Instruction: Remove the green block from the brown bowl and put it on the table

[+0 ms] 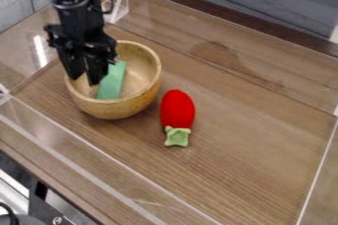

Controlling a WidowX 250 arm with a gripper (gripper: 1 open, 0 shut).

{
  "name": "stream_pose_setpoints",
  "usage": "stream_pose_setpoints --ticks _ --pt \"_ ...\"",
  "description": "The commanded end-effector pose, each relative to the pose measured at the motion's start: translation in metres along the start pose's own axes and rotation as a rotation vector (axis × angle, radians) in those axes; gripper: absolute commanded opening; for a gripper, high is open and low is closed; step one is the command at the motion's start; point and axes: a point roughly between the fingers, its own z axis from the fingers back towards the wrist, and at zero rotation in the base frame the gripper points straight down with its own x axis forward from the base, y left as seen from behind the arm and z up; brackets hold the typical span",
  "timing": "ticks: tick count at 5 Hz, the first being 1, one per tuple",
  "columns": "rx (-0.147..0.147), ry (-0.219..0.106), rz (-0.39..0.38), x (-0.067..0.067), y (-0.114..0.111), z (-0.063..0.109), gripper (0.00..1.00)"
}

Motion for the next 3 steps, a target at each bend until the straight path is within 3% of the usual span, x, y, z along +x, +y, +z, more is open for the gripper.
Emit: stream_pose_setpoints --ticks 1,2,3 --pt "0.008 -0.028 0.041 0.008 -0.005 -0.006 0.00" --pt "0.001 -0.031 0.055 0.008 -0.012 -0.012 1.00" --pt "-0.006 -0.028 0.063 0.008 -0.017 -0.016 1.00"
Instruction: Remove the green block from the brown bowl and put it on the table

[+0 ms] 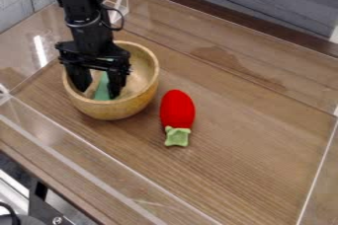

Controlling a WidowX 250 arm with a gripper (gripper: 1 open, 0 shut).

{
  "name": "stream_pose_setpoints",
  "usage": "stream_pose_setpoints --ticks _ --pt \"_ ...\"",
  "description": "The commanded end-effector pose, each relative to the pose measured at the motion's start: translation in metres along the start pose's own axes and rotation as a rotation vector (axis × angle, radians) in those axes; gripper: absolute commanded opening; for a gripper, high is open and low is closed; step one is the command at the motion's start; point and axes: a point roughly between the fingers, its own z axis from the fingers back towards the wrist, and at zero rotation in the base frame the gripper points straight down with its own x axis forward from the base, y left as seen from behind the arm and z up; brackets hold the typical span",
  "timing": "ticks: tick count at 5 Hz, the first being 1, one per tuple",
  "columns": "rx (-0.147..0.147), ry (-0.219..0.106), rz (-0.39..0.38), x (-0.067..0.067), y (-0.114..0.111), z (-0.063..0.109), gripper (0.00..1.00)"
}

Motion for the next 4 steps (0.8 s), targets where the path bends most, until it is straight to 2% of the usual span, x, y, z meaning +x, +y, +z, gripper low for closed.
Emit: stream_pose_setpoints --ticks 1,3,4 --pt "0.007 -0.037 0.013 0.006 -0.003 0.004 1.00" --pt "-0.003 -0.050 0.118 0.037 0.016 0.012 1.00" --pt "-0.011 -0.048 0.066 0.040 0.031 0.015 1.00"
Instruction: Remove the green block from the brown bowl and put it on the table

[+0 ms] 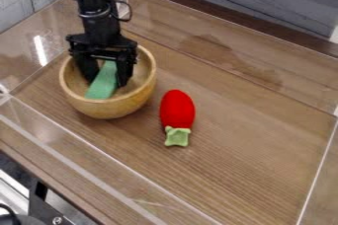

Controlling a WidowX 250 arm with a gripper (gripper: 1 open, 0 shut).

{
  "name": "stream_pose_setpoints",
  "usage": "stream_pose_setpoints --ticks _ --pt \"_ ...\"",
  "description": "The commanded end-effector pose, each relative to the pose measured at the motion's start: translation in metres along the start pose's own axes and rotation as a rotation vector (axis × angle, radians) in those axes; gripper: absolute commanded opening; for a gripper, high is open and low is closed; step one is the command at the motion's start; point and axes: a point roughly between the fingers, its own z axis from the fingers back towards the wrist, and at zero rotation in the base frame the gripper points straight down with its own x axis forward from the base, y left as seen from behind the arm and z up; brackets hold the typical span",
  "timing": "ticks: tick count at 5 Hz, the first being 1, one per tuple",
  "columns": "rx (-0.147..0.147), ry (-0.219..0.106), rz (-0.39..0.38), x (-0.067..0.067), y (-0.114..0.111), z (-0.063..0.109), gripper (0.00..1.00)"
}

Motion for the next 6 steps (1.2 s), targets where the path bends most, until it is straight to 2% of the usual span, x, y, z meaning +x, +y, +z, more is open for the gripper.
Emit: stream_pose_setpoints --ticks 1,3,4,5,6 --pt "0.003 -0.042 -0.039 0.010 0.017 0.015 1.00" --pt "-0.009 -0.030 0.012 0.013 0.017 0.005 1.00" --pt "-0.015 -0.021 0.008 0.022 0.013 0.004 1.00" --pt "-0.017 -0.020 -0.014 0.023 0.020 0.001 0.00" --pt "-0.029 -0.025 -0.055 0.019 0.013 0.003 0.00"
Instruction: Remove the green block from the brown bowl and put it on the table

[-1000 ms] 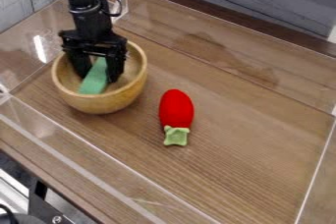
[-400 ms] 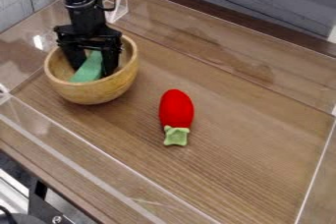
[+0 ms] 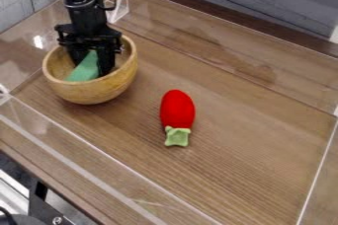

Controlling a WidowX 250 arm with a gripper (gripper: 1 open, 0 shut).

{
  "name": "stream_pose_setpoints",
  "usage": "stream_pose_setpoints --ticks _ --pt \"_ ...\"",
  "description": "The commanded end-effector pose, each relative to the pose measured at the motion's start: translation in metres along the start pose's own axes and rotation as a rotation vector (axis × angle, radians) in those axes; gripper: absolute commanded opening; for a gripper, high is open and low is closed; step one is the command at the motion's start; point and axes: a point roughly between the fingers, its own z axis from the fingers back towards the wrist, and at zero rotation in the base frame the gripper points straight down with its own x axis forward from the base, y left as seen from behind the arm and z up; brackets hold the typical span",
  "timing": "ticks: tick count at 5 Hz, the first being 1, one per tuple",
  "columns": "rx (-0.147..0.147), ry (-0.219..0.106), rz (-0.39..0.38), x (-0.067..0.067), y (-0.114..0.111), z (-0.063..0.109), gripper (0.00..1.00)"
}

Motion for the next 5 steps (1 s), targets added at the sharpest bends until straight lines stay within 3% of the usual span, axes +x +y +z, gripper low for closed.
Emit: stream_pose_setpoints --ticks 1,3,5 --pt "-0.016 -0.032 -0.047 -0.001 -0.009 0.011 0.00" --pt "-0.043 -0.069 -0.008 0.017 -0.008 0.046 0.00" --pt "-0.087 -0.133 0.144 0.019 -0.021 0.089 0.00"
